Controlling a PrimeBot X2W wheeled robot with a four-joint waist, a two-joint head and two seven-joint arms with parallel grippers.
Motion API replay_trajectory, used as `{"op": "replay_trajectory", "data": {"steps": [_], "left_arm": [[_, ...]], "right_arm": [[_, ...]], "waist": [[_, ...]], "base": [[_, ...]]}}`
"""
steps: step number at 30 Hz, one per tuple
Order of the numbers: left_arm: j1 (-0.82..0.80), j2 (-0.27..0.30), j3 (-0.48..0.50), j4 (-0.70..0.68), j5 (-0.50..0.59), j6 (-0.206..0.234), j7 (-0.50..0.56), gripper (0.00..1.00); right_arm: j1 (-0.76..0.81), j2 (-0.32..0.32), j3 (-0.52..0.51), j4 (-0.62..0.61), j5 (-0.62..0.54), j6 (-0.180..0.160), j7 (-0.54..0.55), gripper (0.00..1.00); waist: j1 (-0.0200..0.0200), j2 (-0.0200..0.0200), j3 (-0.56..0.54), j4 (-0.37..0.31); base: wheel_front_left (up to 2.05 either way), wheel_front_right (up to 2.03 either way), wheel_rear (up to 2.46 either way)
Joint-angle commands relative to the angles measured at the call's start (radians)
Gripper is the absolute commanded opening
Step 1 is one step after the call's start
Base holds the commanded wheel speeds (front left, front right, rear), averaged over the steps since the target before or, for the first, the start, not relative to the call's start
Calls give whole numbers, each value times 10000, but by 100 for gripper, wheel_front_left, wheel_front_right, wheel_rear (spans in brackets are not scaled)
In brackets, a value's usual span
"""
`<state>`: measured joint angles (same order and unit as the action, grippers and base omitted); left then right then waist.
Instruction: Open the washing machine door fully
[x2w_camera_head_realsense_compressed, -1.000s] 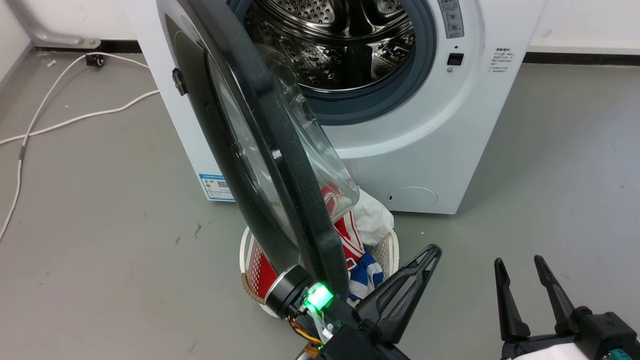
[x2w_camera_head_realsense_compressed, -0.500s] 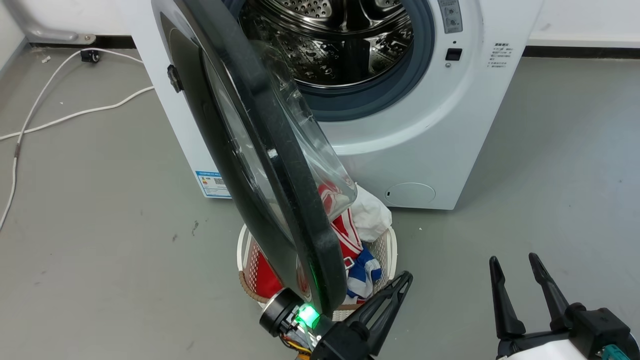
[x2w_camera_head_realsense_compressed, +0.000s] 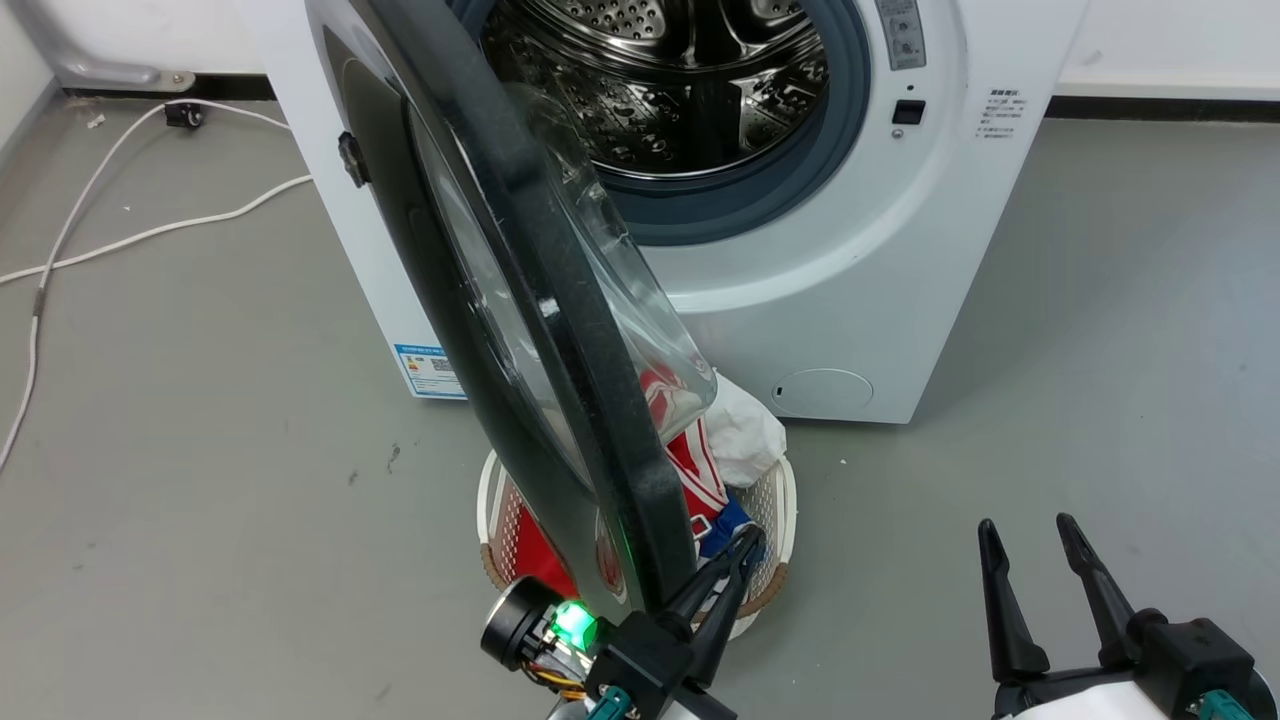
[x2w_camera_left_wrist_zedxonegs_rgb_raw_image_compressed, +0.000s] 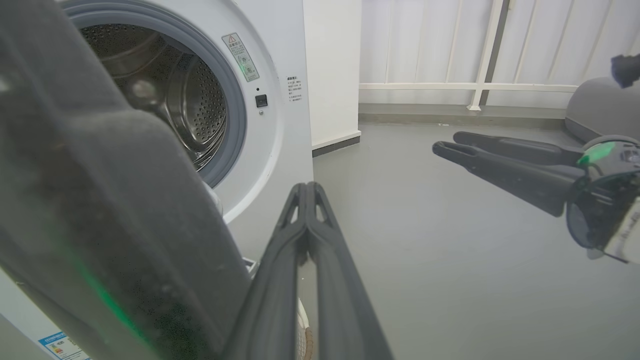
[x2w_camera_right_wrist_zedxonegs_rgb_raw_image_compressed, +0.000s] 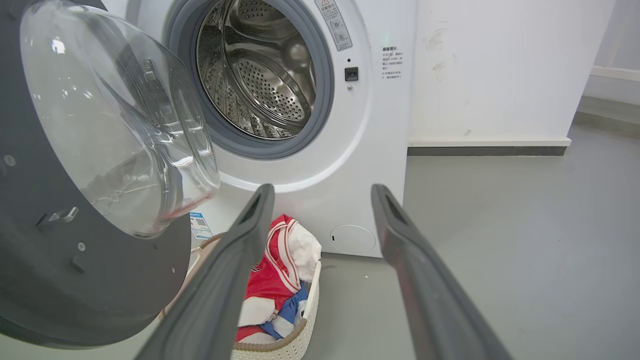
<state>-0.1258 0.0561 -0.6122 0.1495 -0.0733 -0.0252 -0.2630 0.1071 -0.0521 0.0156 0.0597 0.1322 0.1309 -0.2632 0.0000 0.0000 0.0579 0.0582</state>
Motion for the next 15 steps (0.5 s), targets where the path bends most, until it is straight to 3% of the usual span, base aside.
{"op": "replay_trajectory", "data": {"steps": [1, 15], "left_arm": [[85, -10, 74, 21, 74, 60, -27, 0], [767, 311, 969, 85, 308, 209, 4, 0]], "right_arm": [[-18, 36, 30, 8, 16, -2, -21, 100], [279, 34, 93, 102, 254, -2, -21, 100]], "waist": [[0, 0, -42, 50], [0, 0, -398, 805]], "base": [[0, 0, 0], [0, 0, 0]]}}
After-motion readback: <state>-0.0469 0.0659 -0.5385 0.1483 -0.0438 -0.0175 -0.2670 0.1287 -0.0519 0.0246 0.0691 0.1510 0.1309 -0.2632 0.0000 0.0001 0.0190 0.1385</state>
